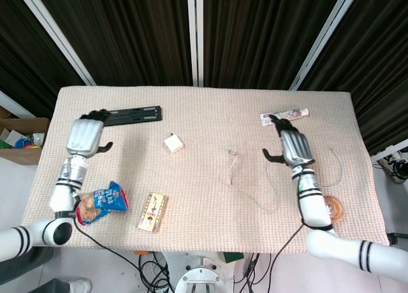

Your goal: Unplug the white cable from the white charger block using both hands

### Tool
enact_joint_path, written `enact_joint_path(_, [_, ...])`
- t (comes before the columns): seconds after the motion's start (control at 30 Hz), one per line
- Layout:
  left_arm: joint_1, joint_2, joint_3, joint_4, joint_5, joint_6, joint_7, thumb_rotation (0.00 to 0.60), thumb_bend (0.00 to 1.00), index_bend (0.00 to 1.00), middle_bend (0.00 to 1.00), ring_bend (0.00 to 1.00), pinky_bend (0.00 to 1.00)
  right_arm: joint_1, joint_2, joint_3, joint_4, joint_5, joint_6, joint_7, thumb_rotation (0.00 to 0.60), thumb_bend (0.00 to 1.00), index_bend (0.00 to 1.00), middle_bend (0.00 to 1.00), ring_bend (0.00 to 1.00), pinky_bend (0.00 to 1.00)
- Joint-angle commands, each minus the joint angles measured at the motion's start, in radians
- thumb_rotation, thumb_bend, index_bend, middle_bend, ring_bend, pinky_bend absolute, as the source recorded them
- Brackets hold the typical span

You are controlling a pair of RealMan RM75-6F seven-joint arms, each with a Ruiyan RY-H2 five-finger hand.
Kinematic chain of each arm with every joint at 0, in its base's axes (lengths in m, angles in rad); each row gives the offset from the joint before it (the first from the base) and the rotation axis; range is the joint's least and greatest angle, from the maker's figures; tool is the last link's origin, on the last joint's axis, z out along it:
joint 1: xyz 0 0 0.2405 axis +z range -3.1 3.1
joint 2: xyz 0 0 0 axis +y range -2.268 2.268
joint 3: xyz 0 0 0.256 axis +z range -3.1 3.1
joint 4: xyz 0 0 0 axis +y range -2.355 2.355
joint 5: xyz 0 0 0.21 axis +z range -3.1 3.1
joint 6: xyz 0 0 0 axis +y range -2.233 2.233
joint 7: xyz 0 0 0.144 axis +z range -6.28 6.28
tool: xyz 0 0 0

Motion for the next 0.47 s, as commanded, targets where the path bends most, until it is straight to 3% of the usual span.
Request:
enact_joint_path(0.03, [0.123, 0.067, 0.073, -0.069, 0.089, 0.124, -0.008, 0.6, 0.17, 0.28, 0.23, 0.21, 0.33, -0.188, 0.224, -0.13, -0.078, -0.299, 0.003, 0.195, 0.6, 0.36, 0.13, 0.13, 0.01, 0.14])
enact_joint_path(0.27, [0.32, 0.13, 0.175, -0.135, 0.248, 0.315, -0.041, 0.6, 0.17, 0.28, 0.23, 0.21, 0.29, -0.357, 0.302, -0.246, 0.019, -0.564, 0.175, 0.408, 0.6, 0.36, 0.13, 0.11, 0.0, 0.09])
enact_joint_path(0.47, [0.439, 0.137, 0.231, -0.189, 0.342, 0.388, -0.063, 0.6, 0.17, 0.28, 0.23, 0.21, 0.28, -0.447, 0.26, -0.298, 0.089, -0.643, 0.297, 0.477, 0.6, 0.36, 0.13, 0.11, 0.0, 0.08])
